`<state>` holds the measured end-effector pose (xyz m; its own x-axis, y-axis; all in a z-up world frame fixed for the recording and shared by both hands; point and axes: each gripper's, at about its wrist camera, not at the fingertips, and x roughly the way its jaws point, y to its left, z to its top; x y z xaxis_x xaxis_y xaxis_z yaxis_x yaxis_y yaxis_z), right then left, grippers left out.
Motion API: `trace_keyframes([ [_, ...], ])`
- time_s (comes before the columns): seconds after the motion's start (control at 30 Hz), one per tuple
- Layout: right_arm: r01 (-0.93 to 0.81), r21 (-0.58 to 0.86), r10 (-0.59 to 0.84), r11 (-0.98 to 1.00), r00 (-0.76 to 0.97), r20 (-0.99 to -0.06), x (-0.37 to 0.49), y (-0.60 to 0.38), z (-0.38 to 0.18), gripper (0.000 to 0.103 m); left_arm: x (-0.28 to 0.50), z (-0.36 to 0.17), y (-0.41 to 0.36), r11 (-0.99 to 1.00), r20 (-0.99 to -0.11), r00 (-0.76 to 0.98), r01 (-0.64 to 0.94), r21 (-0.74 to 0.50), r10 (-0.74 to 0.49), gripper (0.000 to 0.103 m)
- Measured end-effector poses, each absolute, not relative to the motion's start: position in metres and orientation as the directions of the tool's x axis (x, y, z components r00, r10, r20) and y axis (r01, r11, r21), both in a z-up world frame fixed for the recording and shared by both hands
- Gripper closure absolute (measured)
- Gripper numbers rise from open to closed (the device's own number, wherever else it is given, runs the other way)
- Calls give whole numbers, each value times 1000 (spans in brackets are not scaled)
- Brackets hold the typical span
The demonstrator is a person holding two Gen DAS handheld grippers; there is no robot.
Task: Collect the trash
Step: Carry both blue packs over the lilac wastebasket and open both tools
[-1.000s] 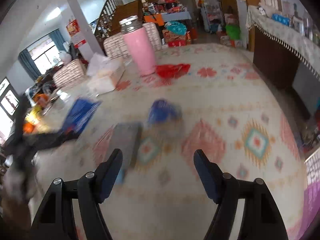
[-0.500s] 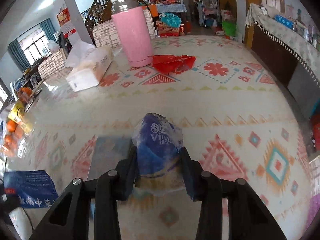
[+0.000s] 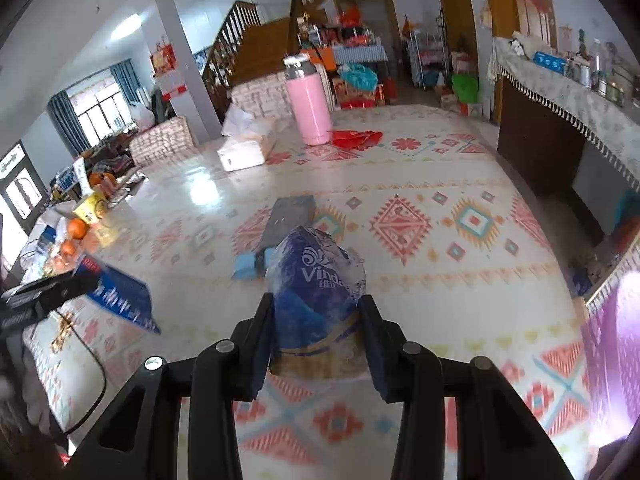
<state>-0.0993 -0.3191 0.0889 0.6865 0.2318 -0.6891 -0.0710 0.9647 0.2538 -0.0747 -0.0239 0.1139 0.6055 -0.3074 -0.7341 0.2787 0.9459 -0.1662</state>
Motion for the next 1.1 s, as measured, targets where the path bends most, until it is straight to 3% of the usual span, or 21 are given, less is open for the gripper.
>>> trace_keyframes([
  [0.5, -10, 319, 218, 948, 752, -623, -189, -356, 90, 58, -124, 135, -84, 913, -710, 612, 392, -111, -348, 57],
  [1.1, 211, 353, 39, 912, 811, -584, -259, -483, 93, 58, -143, 164, -249, 749, -696, 490, 655, -104, -525, 57],
])
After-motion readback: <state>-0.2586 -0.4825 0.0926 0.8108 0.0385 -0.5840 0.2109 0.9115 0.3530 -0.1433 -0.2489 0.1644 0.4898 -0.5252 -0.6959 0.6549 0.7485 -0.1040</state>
